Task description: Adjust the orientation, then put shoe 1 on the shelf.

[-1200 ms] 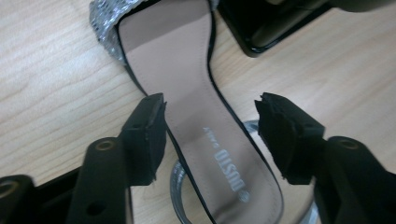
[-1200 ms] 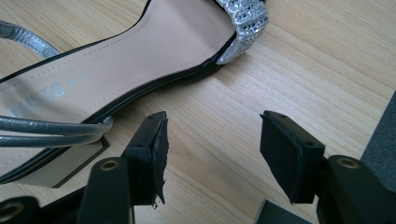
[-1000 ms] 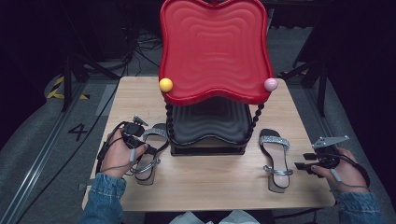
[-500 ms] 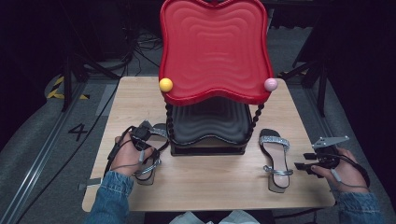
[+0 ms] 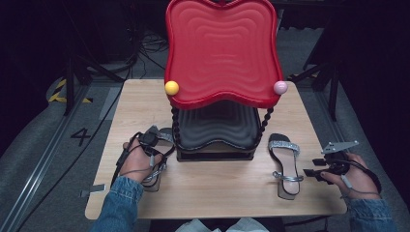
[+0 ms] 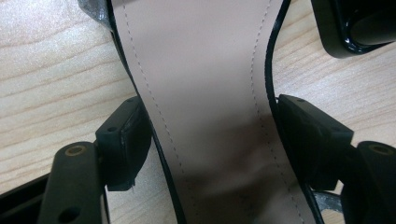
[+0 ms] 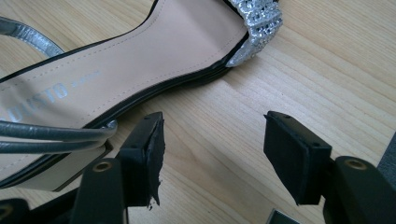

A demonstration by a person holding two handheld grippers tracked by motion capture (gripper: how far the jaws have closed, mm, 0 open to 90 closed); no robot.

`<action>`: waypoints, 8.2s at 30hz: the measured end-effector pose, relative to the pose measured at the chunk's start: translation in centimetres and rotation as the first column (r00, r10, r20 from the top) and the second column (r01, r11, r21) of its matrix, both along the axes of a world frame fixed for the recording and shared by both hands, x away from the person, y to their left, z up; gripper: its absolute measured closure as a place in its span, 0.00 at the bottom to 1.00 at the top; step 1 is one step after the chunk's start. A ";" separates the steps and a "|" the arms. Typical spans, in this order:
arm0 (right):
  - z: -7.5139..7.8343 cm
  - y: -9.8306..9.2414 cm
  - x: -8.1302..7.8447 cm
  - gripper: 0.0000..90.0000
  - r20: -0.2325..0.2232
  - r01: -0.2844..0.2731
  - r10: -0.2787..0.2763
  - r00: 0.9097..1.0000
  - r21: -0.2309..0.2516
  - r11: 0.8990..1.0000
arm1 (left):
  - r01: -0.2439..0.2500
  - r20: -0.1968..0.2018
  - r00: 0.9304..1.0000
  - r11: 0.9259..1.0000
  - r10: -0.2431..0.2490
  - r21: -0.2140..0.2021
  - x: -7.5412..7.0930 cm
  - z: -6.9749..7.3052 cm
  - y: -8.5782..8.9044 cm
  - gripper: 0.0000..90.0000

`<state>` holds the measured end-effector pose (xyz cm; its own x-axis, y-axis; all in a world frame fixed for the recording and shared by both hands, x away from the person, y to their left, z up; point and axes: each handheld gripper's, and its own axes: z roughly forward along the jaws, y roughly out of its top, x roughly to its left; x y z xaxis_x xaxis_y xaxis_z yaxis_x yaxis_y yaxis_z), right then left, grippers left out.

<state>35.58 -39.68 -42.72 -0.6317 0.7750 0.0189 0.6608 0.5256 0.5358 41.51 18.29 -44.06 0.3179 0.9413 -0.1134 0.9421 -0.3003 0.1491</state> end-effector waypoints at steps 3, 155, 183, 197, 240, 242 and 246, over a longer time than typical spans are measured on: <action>-0.1 0.1 0.0 0.45 -0.008 -0.002 0.002 1.000 -0.004 1.000 | -0.009 -0.007 1.000 1.000 0.009 0.007 0.0 0.0 -0.1 0.33; 0.6 -3.1 -1.1 0.44 -0.007 0.098 -0.098 0.995 0.161 0.982 | -0.138 0.335 0.926 0.981 0.177 -0.136 0.9 38.0 -8.8 0.47; 0.2 -3.4 -1.1 0.44 -0.015 0.090 -0.089 0.996 0.167 0.982 | -0.202 0.325 0.904 0.949 0.276 -0.243 5.0 36.3 -12.9 0.47; -0.1 -3.0 -1.1 0.43 -0.025 0.077 -0.074 0.997 0.160 0.984 | -0.254 0.332 0.889 0.943 0.315 -0.213 5.2 34.4 -12.2 0.47; -0.9 -2.3 -0.6 0.42 -0.045 0.062 -0.056 0.997 0.132 0.989 | -0.079 0.463 0.878 0.992 0.118 -0.101 3.5 34.2 -11.9 0.27; -0.9 -2.3 -0.6 0.42 -0.042 0.062 -0.057 0.998 0.134 0.989 | -0.049 0.488 0.868 0.994 0.092 -0.100 3.3 34.6 -11.8 0.26; -0.9 -2.4 -0.8 0.42 -0.039 0.066 -0.062 0.997 0.132 0.989 | 0.037 0.540 0.841 0.999 -0.032 0.001 2.8 35.1 -11.4 0.24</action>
<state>34.77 -42.09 -43.64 -0.5781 0.8029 0.1455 0.7100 0.4071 0.5747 44.31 6.93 -8.93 0.3639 0.9282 0.0775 0.7004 -0.3275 0.6341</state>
